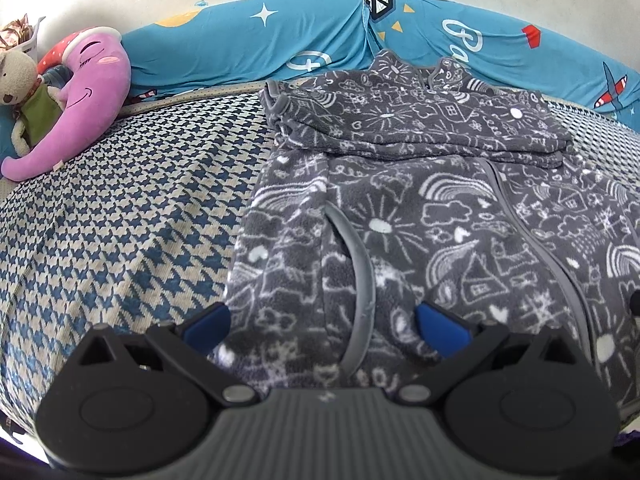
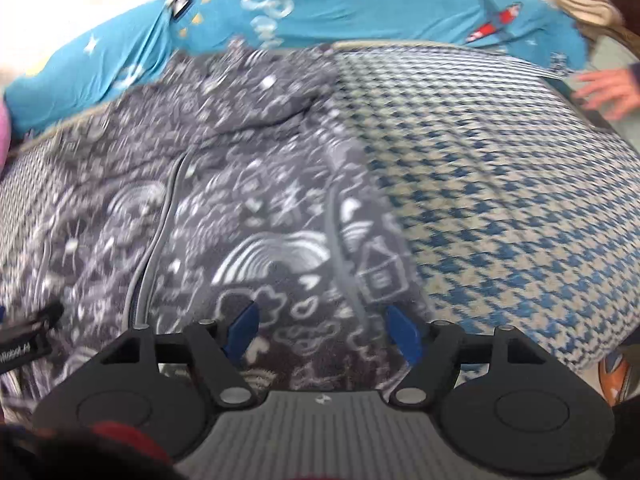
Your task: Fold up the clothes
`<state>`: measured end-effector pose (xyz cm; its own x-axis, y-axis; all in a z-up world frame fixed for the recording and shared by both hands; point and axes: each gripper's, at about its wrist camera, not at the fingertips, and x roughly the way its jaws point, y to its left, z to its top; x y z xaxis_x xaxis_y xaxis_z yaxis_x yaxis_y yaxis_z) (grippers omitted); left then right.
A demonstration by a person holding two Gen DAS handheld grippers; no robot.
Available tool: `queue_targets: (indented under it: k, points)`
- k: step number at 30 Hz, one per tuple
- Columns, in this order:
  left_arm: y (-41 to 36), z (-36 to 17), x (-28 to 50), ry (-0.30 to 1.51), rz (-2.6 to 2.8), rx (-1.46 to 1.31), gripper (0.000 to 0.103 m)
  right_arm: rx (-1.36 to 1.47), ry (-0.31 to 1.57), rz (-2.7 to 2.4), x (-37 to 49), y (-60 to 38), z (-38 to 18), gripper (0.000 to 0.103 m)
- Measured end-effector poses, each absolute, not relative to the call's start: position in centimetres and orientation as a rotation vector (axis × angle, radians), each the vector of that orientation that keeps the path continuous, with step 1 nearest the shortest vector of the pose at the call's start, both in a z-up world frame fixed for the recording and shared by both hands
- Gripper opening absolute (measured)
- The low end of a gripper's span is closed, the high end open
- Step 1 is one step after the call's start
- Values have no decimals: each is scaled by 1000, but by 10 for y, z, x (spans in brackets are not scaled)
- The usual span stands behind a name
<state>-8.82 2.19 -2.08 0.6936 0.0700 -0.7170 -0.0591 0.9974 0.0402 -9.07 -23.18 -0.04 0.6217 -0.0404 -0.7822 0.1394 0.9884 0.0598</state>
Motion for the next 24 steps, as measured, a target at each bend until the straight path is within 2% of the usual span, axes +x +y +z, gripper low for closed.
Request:
queue_targets:
  k: [6,13,17,20,22,24]
  points:
    - [35,-9,-91,761,112,-49,103,214,856,-154,-96,-258,9,72]
    - [40,-21,-92,820,148,-42,103,316,939,-107,-92,-275,-9,72]
    - [38,-25,-91,832,154,-50,103,282,935,-96,-95,-269,-13,69]
    - [36,-26,-90,835,161,-52,103,251,918,-80,-98,-264,-14,53]
    - [36,-25,-91,833,161,-48,103,259,911,-64,-98,-263,-13,38]
    - [36,-25,-92,832,160,-47,103,265,905,-58,-98,-262,-13,30]
